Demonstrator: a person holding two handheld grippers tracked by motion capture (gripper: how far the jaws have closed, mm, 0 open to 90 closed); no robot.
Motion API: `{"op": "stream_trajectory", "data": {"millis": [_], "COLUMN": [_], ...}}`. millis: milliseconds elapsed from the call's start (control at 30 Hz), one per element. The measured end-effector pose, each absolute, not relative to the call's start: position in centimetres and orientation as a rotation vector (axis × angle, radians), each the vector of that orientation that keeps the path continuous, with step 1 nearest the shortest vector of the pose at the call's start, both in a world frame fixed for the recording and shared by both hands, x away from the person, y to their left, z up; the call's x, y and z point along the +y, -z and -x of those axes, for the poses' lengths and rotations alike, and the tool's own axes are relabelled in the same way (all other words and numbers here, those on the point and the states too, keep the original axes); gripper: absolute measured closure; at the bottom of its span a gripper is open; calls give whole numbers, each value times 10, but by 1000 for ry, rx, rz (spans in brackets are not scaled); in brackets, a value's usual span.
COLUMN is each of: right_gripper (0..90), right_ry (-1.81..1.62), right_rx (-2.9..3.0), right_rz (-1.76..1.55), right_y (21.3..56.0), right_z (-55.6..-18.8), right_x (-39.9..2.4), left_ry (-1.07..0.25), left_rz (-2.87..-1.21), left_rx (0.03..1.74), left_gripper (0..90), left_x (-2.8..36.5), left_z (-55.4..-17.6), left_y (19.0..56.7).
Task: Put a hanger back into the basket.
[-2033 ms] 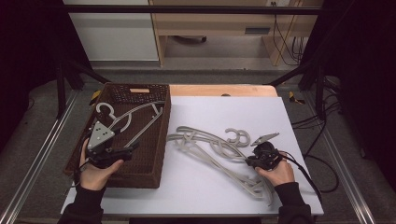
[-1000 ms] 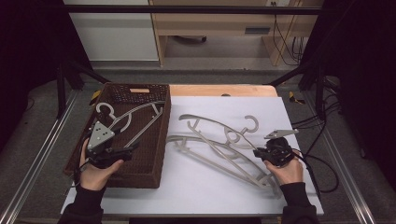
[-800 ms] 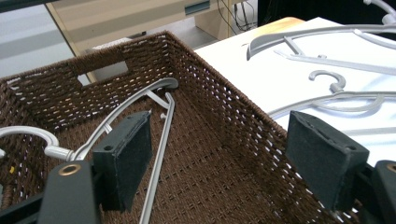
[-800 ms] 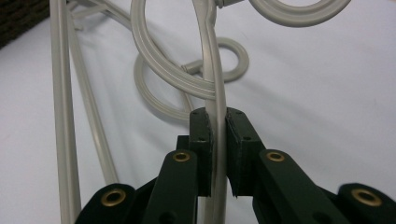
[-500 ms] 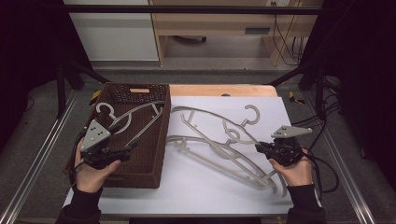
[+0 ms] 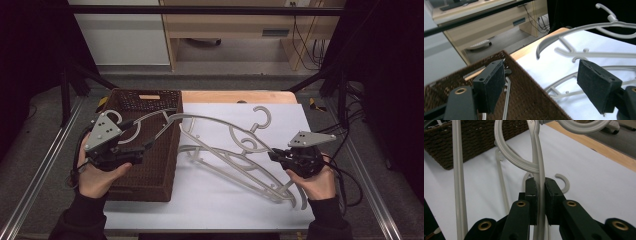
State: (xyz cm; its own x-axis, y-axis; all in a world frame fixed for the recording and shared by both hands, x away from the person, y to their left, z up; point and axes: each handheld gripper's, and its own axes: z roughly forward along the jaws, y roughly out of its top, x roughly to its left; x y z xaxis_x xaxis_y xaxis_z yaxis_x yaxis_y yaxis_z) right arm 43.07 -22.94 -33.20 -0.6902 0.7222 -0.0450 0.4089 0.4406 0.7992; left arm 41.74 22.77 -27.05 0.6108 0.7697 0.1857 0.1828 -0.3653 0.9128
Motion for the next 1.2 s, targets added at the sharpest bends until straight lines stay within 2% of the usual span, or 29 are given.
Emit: {"op": "stream_trajectory", "data": {"millis": [400,900,1200], "right_gripper": [822,822,822], "right_ry": [-1125,-1110,-1110], "right_rx": [2358,2432,2466], "right_rz": [-842,-754,-714], "right_y": [312,313,314], "right_z": [-427,-423,-422], "right_x": [-207,-192,-184], "left_ry": [-712,-654,-618], "left_rz": [-1961,-2205,-2321], "left_rx": [649,516,468], "left_gripper": [220,243,316], "left_x": [193,146,122], "left_z": [-427,-450,-459], "left_y": [240,260,273]}}
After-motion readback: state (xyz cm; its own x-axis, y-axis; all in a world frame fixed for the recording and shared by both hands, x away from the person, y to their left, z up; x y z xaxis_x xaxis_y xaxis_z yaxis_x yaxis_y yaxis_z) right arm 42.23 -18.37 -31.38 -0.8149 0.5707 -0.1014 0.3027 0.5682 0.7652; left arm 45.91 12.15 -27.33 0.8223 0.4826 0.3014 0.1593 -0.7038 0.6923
